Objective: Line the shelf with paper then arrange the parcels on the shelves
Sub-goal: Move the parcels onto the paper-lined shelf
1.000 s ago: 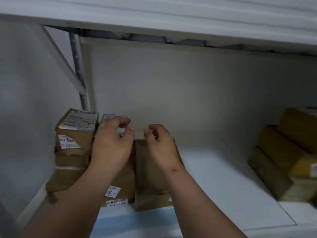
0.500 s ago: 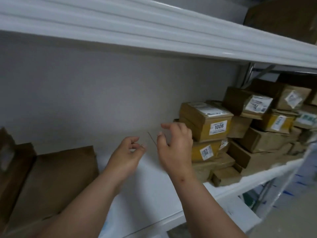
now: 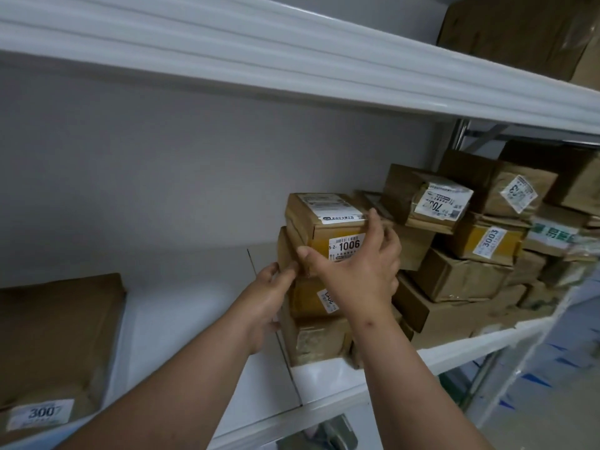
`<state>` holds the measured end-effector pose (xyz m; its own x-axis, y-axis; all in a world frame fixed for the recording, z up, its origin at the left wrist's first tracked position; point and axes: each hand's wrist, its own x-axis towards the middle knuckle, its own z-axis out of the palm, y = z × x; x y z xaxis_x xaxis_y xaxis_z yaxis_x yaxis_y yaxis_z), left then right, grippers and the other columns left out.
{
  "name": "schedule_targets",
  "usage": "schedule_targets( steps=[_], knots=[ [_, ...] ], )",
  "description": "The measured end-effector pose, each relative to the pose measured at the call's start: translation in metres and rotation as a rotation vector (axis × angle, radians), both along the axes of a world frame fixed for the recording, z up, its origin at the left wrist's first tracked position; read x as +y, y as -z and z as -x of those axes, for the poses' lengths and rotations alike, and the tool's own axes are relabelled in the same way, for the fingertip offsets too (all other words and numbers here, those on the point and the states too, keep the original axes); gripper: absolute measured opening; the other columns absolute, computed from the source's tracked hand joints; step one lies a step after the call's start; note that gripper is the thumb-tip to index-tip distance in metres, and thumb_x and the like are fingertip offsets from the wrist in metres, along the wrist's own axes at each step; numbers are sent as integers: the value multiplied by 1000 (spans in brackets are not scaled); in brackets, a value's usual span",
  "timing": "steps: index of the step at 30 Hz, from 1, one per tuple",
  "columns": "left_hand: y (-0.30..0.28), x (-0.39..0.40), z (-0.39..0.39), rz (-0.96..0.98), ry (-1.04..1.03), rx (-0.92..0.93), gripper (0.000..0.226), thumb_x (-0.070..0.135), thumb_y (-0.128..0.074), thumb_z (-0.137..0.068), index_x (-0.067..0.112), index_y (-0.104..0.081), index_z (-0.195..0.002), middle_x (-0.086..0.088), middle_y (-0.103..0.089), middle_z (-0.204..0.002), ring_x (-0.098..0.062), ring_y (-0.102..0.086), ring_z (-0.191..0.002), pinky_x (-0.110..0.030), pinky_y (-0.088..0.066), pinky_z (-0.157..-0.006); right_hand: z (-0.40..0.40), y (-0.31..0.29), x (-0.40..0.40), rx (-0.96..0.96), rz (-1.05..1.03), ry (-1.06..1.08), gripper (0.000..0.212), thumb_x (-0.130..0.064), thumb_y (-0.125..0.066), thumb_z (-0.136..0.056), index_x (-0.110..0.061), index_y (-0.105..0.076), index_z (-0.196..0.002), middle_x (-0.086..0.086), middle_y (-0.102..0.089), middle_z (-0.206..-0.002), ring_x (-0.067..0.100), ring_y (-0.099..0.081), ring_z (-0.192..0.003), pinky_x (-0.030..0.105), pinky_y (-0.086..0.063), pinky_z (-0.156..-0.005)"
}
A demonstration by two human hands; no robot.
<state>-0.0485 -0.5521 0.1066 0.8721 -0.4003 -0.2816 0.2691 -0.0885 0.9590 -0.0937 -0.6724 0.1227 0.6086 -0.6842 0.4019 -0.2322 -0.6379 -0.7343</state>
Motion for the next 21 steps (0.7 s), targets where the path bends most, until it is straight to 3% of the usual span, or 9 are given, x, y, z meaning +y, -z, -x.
schedule_targets(
  steps=[5,8,11,17,19,21],
  knots=[
    [9,-12,-12,-93,-23,121,76,76,-43,-83,35,-32,-147,1,-42,-146,-31,-39,-136,-51,-39,-104,-9,0,-2,-74,-71,-63,118,-64,-79,-60,-37,-4,-147,0,-14,-152,30,-27,-141,54,-37,-109],
    [14,-19,-20,-90,-1,153,80,82,-47,-75,35,-42,-140,5,-53,-126,-29,-47,-129,-48,-41,-99,-11,1,-4,-151,-124,-93,110,-54,-80,-63,-38,-8,-144,-4,-17,-145,27,-29,-136,48,-41,-107],
    [18,-22,-25,-84,3,149,82,81,-56,-70,32,-46,-135,1,-61,-127,-27,-54,-121,-47,-43,-97,-10,2,-10,-252,-245,-118,107,-49,-81,-66,-38,-10,-145,-6,-17,-145,24,-33,-134,38,-42,-102],
    [23,-12,-29,98,-109,200,49,58,-64,-82,25,-60,-118,-7,-72,-106,-23,-65,-100,-34,-50,-73,-9,1,-22,-404,-531,-160,104,-46,-82,-70,-44,-10,-146,-3,-20,-153,26,-38,-133,34,-43,-92],
    [27,-1,-34,182,-143,257,47,56,-66,-80,24,-62,-114,-11,-71,-106,-26,-66,-102,-37,-53,-85,-10,0,-23,-442,-663,-234,102,-54,-81,-63,-56,-13,-139,-4,-26,-150,29,-44,-129,43,-49,-96],
    [31,11,-40,287,-150,338,49,55,-67,-78,23,-63,-114,-14,-70,-108,-30,-66,-105,-43,-49,-97,-10,-2,-22,-501,-830,-321,93,-50,-79,-69,-57,-16,-138,-5,-31,-145,30,-50,-121,50,-55,-90]
  ],
)
